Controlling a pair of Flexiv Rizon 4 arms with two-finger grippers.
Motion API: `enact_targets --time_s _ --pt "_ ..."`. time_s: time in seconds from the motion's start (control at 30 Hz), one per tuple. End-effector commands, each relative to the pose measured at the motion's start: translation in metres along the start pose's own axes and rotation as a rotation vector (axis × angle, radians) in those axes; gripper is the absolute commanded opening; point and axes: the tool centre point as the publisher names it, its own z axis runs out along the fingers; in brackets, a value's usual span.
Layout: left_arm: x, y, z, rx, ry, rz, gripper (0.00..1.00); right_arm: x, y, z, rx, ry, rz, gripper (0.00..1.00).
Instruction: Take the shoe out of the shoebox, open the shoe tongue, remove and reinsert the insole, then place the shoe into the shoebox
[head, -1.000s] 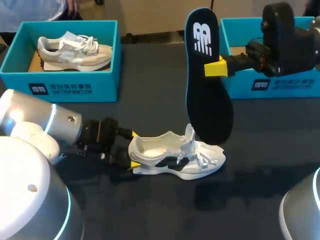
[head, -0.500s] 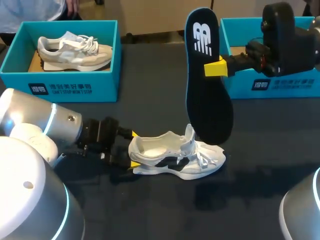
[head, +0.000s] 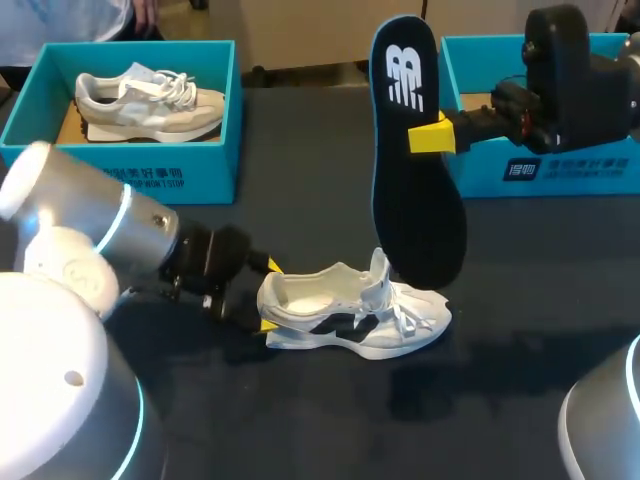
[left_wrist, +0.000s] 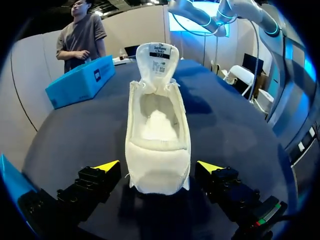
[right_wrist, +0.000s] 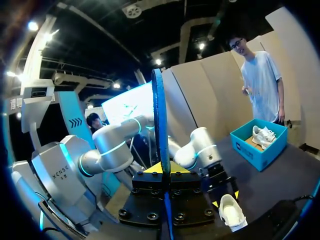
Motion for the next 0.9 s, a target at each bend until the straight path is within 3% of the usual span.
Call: enact_targets --time_s 0.03,0.23,0.37,0.63,0.9 --pt "-0.004 -0.01 -0.009 -0.179 0.048 0.037 1.0 -0.002 0.001 0.002 0.003 0.001 0.001 0.0" --pt "0.007 -0.009 -0.006 -0.417 0.022 0.061 1.0 -0.002 0.001 0.002 0.003 0.001 0.001 0.0" --pt "0.011 -0.007 -0.004 -0.537 0.007 0.036 1.0 -0.002 0.001 0.002 0.003 0.001 0.001 0.0" --pt "0.014 0.001 0.001 -0.626 -0.016 0.007 1.0 -0.002 0.001 0.002 0.003 0.001 0.001 0.0" --pt "0.013 0.004 -0.003 -0.633 -0.028 -0.007 1.0 -0.002 0.001 0.002 0.003 0.001 0.001 0.0"
